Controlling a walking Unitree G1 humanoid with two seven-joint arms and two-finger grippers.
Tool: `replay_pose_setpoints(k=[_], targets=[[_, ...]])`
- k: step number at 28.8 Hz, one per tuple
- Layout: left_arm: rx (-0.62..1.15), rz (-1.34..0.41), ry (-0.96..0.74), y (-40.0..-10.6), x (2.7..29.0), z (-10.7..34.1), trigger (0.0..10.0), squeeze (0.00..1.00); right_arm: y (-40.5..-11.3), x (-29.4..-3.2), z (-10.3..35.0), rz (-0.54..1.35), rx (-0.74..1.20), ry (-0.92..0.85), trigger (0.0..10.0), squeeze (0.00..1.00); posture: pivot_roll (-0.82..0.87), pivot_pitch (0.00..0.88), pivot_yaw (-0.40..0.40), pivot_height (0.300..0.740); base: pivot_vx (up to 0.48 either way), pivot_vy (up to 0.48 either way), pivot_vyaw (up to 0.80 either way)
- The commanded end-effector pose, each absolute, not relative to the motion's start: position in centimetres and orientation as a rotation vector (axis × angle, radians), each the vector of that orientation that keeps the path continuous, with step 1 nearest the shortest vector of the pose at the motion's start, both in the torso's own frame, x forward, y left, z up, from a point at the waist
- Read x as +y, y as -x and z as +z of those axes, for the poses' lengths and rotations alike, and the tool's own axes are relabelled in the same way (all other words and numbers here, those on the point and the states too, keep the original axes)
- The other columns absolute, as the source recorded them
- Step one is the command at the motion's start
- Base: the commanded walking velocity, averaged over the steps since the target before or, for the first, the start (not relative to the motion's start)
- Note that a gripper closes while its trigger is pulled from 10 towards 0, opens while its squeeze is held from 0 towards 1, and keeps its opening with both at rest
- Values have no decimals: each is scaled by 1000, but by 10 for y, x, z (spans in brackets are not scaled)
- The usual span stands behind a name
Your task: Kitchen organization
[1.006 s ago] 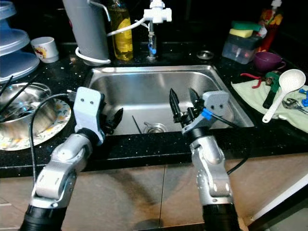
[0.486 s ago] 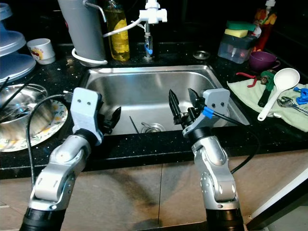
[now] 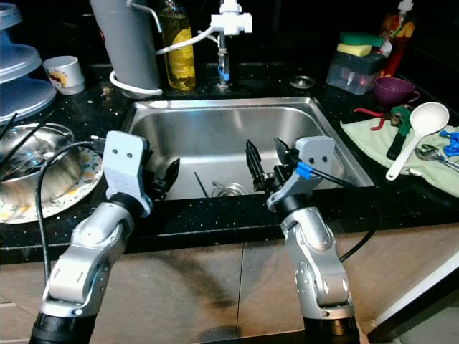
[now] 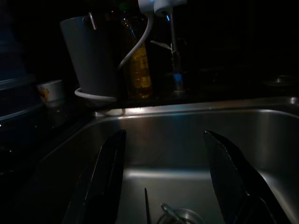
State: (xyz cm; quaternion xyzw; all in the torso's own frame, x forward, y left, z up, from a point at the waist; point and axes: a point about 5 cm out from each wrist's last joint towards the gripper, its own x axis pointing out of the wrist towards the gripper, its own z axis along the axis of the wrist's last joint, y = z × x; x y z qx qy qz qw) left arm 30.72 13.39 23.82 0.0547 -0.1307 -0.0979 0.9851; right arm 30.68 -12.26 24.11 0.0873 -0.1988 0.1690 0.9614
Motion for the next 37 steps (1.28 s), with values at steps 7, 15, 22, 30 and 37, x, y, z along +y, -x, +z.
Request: replay_pose_setpoints(k=[7,15,22,30,37], targets=[[-260,-213,-104,-305,133,235,10000,0,-303,-122,239,354,-386,-175,10000,0,-82,125,-30,740,-286,0,0],[-260,-208,-108,-305,134,236,10000,0,-303,-122,240,353,-382,-174,10000,0,-82,129,-31,740,-242,0,0],[-221,-195,-125,-306,139,230,10000,0,-302,-121,239,359,-373,-175,10000,0,-84,134,-36,740,0,0,0],[-207,-193,-125,-305,142,228,10000,0,-300,-121,237,374,-353,-176,10000,0,-85,142,-44,740,0,0,0],[-172,-199,-147,-304,149,221,10000,0,-296,-117,229,443,-301,-188,10000,0,-84,148,-46,740,0,0,0]])
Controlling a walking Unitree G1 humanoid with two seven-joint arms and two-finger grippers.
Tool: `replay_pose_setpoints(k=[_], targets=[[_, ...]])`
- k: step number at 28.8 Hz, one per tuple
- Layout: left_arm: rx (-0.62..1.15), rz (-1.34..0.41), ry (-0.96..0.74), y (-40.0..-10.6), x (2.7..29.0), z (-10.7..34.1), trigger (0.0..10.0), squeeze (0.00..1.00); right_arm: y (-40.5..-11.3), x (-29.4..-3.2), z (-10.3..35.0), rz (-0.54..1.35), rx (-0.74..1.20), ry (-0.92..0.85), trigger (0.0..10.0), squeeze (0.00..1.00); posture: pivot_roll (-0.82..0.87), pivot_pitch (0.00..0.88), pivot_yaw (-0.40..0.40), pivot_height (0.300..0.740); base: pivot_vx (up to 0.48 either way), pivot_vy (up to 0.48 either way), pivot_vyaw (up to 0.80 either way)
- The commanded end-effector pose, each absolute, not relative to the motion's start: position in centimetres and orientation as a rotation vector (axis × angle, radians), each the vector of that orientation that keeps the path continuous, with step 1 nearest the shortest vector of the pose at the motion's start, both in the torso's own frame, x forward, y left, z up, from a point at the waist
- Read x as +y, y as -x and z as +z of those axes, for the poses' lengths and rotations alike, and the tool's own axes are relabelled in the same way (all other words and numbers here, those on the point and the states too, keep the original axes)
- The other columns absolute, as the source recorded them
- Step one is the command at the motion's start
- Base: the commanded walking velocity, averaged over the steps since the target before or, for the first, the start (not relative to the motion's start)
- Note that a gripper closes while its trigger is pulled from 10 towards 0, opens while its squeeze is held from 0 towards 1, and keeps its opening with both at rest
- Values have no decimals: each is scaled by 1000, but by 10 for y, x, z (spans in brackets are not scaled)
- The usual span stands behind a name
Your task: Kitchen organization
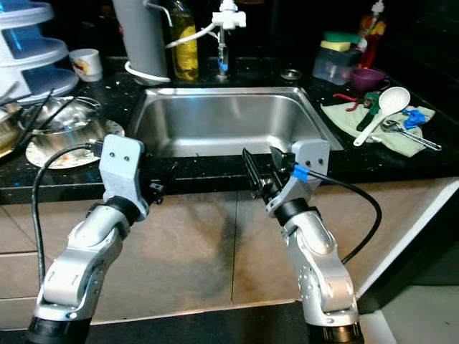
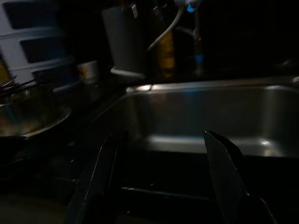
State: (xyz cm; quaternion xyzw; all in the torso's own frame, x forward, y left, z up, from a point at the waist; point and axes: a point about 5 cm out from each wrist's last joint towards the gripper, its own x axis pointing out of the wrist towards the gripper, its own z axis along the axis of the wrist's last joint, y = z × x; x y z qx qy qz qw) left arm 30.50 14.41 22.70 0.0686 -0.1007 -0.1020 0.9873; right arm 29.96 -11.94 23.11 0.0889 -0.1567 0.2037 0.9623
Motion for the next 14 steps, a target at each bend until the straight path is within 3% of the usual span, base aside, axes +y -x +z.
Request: replay_pose_setpoints(k=[1,14], targets=[[-171,-198,-149,-304,151,220,10000,0,-295,-117,228,452,-295,-190,10000,0,-84,148,-46,740,0,0,0],[-152,-234,-164,-291,154,212,10000,0,-294,-123,218,364,-310,-167,10000,0,-70,162,-34,740,0,0,0]])
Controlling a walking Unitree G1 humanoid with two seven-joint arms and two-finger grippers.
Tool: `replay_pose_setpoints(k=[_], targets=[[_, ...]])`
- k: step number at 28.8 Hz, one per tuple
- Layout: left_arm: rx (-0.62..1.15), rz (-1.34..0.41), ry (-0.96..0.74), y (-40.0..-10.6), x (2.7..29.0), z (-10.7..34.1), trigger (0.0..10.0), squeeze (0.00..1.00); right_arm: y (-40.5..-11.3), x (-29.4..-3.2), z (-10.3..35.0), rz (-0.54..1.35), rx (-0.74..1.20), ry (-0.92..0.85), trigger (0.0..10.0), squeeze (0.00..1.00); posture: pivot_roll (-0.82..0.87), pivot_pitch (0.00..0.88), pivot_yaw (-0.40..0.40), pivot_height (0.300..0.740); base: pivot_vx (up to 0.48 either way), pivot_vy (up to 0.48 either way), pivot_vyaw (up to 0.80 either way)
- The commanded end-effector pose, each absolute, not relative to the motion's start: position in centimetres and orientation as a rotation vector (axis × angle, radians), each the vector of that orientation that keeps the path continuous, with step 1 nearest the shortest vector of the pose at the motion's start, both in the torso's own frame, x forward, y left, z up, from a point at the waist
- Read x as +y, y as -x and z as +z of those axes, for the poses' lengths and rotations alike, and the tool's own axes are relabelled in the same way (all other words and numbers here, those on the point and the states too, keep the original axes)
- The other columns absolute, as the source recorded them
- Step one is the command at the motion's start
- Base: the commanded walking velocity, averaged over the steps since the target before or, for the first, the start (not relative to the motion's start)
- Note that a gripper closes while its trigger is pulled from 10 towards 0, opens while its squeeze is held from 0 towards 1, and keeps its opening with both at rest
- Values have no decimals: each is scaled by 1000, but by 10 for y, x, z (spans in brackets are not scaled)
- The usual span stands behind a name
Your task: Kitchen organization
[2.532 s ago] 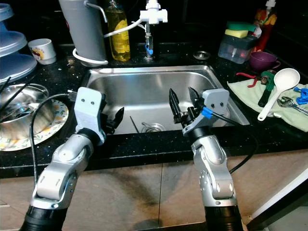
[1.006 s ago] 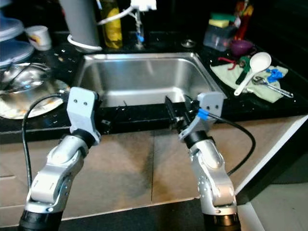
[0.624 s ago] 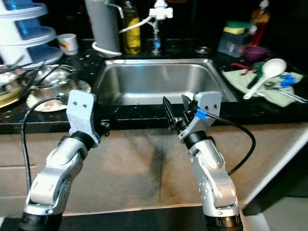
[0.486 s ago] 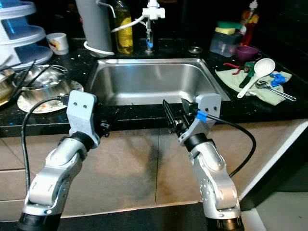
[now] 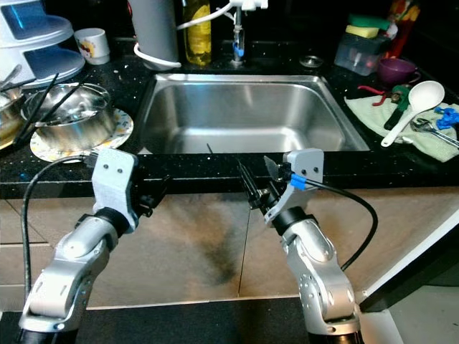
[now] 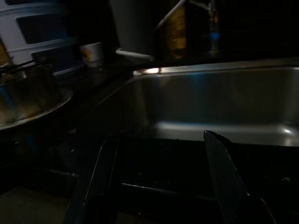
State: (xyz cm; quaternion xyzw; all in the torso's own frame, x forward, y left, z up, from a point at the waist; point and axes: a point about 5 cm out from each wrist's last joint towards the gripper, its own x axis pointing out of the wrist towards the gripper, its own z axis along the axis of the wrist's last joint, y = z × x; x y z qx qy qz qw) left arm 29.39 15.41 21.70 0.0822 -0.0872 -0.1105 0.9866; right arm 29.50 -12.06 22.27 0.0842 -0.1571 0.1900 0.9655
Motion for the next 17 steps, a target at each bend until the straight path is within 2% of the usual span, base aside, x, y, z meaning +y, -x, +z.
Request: replay_pose_setpoints(k=[1,17], targets=[[-139,-242,-191,-290,153,210,10000,0,-294,-124,215,353,-300,-161,10000,0,-66,162,-33,740,0,0,0],[-150,-264,-161,-285,154,215,10000,0,-289,-120,210,392,-292,-180,10000,0,-61,165,-30,740,0,0,0]])
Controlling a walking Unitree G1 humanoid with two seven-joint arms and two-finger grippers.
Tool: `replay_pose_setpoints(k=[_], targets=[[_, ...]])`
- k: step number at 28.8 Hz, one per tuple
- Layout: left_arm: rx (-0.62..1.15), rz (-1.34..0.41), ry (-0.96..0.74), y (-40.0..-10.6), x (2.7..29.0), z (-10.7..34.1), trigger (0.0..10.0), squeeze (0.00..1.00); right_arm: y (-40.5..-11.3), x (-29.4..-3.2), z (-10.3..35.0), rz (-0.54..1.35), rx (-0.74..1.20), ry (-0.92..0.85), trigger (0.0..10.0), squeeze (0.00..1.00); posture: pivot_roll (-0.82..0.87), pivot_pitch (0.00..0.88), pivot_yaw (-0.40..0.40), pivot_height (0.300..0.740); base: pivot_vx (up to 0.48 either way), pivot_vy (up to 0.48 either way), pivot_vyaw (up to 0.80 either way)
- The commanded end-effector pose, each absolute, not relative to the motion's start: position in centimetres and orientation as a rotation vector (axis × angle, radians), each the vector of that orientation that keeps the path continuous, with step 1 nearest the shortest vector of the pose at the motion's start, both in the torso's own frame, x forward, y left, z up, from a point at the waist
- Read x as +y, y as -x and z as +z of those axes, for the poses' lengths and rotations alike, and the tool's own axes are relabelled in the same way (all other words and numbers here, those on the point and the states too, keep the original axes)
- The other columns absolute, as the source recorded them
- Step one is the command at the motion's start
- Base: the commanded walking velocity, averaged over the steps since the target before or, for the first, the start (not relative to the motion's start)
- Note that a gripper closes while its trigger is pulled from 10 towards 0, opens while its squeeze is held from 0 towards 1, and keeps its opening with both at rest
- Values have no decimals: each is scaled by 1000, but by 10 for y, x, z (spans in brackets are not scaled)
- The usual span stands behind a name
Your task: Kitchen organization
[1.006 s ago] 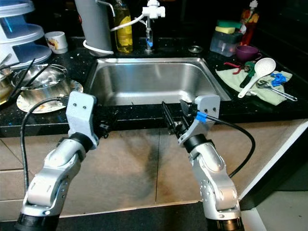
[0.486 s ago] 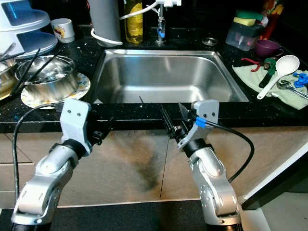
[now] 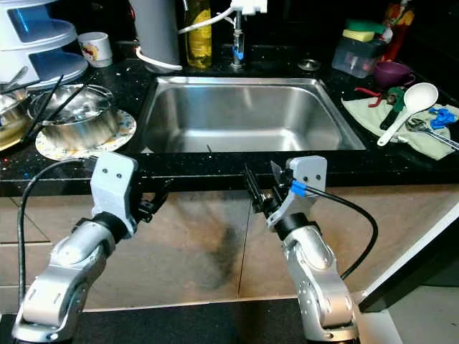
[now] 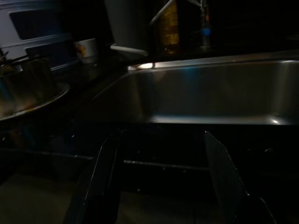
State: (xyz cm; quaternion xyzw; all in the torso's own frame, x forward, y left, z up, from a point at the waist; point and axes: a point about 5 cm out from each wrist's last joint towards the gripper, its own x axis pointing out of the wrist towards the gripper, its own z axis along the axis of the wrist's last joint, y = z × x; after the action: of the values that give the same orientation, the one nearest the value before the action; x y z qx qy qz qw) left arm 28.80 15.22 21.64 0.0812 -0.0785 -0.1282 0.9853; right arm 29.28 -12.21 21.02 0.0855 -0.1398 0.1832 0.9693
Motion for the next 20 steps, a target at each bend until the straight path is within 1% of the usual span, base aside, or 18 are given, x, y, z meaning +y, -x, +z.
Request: replay_pose_setpoints(k=[1,3,5,6,7,8,10,11,12,13,14,15,16,17,18,19,20], targets=[[-150,-264,-161,-285,154,215,10000,0,-289,-120,210,392,-292,-180,10000,0,-61,165,-30,740,0,0,0],[-148,-273,-158,-284,153,215,10000,0,-288,-119,209,409,-286,-185,10000,0,-61,165,-30,740,0,0,0],[-131,-359,-117,-277,148,212,10000,0,-284,-117,205,475,-251,-211,10000,0,-61,165,-30,740,0,0,0],[-131,-359,-117,-277,148,212,10000,0,-284,-117,205,475,-251,-211,10000,0,-61,165,-30,740,0,0,0],[-104,-448,-94,-270,142,209,10000,0,-282,-115,201,532,-212,-225,10000,0,-61,165,-30,740,0,0,0],[-104,-448,-94,-270,142,209,10000,0,-282,-115,201,532,-212,-225,10000,0,-61,165,-30,740,0,0,0],[22,-691,-147,-247,130,192,10000,0,-271,-114,179,677,-71,-154,10000,0,-58,167,-30,740,0,0,0],[94,-754,-183,-239,128,182,10000,0,-267,-116,167,704,-13,-101,10000,0,-58,167,-30,740,0,0,0],[94,-754,-183,-239,128,182,10000,0,-267,-116,167,704,-13,-101,10000,0,-58,167,-30,740,0,0,0],[167,-772,-219,-236,130,172,10000,0,-266,-118,159,710,27,-58,10000,0,-58,167,-30,740,0,0,0],[231,-762,-255,-235,133,163,10000,0,-265,-120,151,701,62,-32,10000,0,-58,167,-30,740,0,0,0],[231,-762,-255,-235,133,163,10000,0,-265,-120,151,701,62,-32,10000,0,-58,167,-30,740,0,0,0],[357,-584,-338,-245,145,135,10000,0,-265,-124,121,645,184,70,10000,0,-60,159,-30,740,0,0,0],[357,-584,-338,-245,145,135,10000,0,-265,-124,121,645,184,70,10000,0,-60,159,-30,740,0,0,0],[384,-502,-338,-250,149,126,10000,0,-265,-126,109,618,235,119,10000,0,-60,159,-30,740,0,0,0],[370,-406,-323,-256,150,121,10000,0,-262,-126,95,602,288,160,10000,0,-55,154,-33,740,0,0,0],[370,-406,-323,-256,150,121,10000,0,-262,-126,95,602,288,160,10000,0,-55,154,-33,740,0,0,0]])
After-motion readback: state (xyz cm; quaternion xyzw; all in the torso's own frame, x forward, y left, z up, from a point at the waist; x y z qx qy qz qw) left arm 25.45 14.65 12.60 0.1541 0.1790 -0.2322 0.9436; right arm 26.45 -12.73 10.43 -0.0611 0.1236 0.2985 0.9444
